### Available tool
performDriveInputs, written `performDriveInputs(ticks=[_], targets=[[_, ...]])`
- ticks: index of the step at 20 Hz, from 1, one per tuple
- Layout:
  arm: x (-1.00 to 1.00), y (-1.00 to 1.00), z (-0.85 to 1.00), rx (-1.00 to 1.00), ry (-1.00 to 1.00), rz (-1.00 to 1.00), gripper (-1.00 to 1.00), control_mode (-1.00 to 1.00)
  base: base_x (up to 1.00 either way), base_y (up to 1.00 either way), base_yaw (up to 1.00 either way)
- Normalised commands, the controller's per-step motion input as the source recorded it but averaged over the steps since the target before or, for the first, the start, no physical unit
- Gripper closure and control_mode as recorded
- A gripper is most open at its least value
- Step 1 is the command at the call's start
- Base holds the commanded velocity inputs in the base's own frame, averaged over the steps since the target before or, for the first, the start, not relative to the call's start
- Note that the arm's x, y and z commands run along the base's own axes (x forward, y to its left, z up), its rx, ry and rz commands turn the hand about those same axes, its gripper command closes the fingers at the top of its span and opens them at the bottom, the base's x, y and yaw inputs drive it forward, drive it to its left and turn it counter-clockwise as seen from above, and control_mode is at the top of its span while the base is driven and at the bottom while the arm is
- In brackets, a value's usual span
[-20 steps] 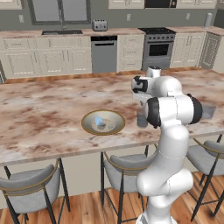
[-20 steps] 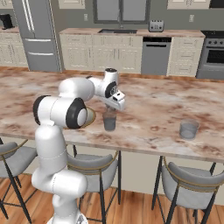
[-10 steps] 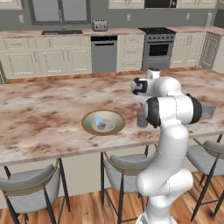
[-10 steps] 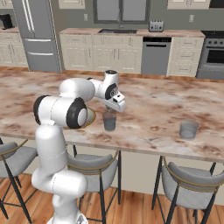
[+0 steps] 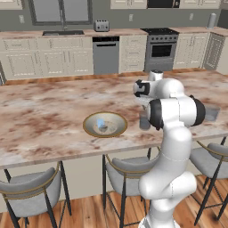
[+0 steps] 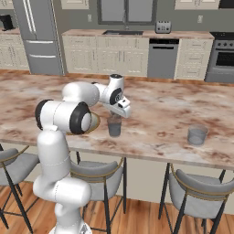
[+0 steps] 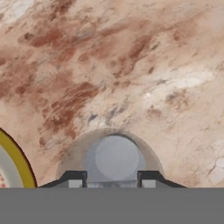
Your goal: There are four ice cubes in the ice bowl. Place two ice cubes in each glass of water.
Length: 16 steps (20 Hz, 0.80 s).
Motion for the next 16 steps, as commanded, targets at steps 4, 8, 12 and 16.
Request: performDriveInputs(ticks=[4,8,12,16], targets=[[0.0,0.0,-0.03,0.0,0.0,0.0,-1.0,-1.0,0.0,0.0,0.0],[0.0,0.0,0.0,0.0,0.0,0.0,-1.0,-1.0,0.0,0.0,0.0],[0.02,0.0,0.0,0.0,0.0,0.0,-1.0,-1.0,0.0,0.0,0.0],[0.06,0.0,0.0,0.0,0.0,0.0,-1.0,-1.0,0.0,0.0,0.0]])
